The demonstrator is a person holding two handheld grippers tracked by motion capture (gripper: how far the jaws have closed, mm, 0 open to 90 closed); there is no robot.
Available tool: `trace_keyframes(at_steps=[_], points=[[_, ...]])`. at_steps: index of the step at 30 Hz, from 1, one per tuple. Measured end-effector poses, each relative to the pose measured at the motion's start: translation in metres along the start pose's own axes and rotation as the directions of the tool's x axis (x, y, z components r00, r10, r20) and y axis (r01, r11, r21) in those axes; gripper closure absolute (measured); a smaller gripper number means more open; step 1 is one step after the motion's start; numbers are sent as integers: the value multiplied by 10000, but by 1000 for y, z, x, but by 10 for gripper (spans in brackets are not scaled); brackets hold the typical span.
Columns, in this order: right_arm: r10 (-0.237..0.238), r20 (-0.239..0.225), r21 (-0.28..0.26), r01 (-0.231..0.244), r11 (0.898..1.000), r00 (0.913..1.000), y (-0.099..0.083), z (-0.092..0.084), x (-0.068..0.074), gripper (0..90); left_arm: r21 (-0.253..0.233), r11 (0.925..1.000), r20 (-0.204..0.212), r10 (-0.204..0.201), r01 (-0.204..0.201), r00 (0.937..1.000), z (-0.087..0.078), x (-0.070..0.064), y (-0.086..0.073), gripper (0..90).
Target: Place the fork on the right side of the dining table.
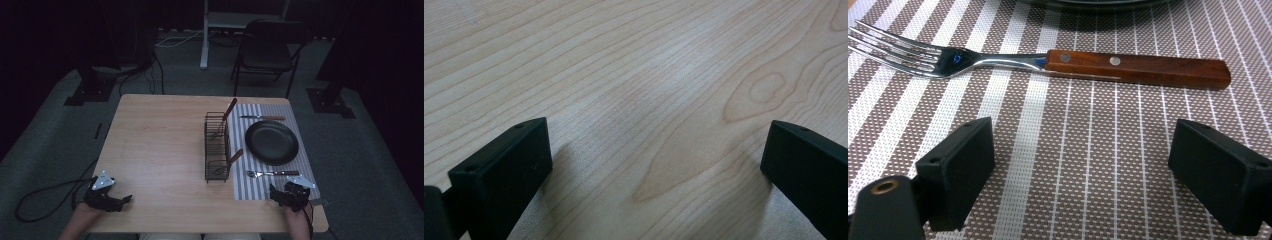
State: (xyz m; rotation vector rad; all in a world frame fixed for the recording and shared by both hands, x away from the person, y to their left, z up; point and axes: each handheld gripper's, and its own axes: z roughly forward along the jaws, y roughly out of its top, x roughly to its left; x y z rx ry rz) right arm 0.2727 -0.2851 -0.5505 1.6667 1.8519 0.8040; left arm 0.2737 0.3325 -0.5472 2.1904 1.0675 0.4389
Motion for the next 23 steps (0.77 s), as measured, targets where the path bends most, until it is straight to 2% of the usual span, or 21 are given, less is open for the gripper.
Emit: trace_keyframes(at_steps=[23], points=[[204, 175, 30, -204, 9998, 9996, 1, 1, 1, 110, 12, 9997, -211, -233, 233, 9995, 1, -2, 1, 0]])
